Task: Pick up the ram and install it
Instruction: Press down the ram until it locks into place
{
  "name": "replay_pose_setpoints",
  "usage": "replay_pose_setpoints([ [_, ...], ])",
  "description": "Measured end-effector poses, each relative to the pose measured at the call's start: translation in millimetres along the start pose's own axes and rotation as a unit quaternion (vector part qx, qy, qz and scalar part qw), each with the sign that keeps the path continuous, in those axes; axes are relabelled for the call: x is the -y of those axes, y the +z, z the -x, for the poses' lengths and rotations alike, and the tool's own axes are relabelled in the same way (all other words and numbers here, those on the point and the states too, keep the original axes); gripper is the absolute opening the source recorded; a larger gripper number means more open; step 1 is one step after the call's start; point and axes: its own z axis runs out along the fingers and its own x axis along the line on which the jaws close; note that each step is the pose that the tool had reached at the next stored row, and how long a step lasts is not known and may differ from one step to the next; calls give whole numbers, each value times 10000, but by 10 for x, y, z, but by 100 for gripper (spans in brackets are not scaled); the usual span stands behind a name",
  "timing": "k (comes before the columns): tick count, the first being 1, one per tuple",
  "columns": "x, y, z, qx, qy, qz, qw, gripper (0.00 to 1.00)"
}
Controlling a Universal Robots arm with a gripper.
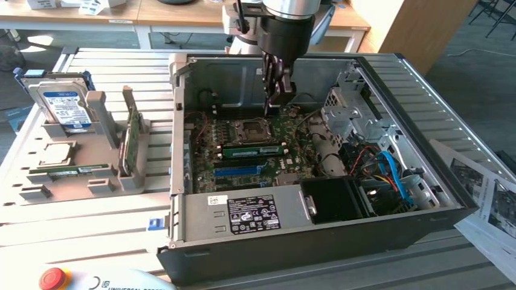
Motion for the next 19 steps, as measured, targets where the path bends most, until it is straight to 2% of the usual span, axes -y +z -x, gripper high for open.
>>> replay_pose_setpoints([
  [2, 0, 0, 0, 0, 0, 0, 10000, 11],
  [19, 1, 0, 0, -1, 0, 0, 10000, 11],
])
